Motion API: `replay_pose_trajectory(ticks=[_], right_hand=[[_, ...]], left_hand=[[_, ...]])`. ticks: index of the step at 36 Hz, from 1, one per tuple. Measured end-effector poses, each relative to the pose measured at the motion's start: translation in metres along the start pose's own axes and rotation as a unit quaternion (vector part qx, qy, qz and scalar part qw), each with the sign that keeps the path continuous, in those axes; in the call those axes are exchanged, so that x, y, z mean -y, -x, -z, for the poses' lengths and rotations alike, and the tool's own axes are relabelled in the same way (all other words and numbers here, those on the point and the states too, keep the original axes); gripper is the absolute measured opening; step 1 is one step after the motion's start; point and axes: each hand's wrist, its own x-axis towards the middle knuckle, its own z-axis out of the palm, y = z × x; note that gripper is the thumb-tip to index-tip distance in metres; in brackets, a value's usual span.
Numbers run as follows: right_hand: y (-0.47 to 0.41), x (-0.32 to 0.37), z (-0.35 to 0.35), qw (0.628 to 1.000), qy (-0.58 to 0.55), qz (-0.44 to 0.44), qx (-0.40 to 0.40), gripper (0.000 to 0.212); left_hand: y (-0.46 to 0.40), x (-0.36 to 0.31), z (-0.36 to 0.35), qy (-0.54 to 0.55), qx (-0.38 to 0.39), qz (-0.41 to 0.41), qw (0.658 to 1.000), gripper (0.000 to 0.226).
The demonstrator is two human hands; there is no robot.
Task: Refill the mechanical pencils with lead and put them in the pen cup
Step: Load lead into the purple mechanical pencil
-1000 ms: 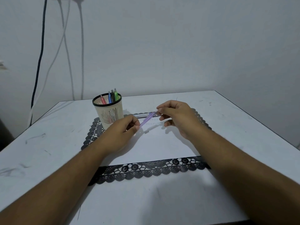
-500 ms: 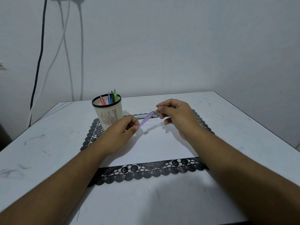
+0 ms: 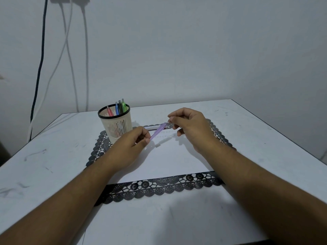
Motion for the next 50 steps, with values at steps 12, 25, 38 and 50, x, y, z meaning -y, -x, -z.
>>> replay_pose_trajectory(ticks=[12,25,38,50], right_hand=[[-0.0008,0.0,0.0017,1.0,-0.004,-0.013,-0.008,0.011],[-0.0002,0.0006,0.0001,1.0,-0.006,-0.001,-0.004,0.008],[0.0001,0.0017,0.0016,1.0,0.013,-0.01,-0.001,0.012],[0.0001,0.0002,0.0035,1.0,0.021,-0.019,0.011,0.008]], left_hand=[[-0.0003,0.001,-0.0006,0.005,-0.006,-0.003,1.0,0.013],[-0.0004,0.0001,-0.0003,0.007,-0.012,-0.006,1.0,0.012],[-0.0008,-0.0009,-0.001,0.012,-0.018,-0.004,1.0,0.012],[-0.001,-0.001,-0.0005,0.009,-0.018,-0.003,1.0,0.012]])
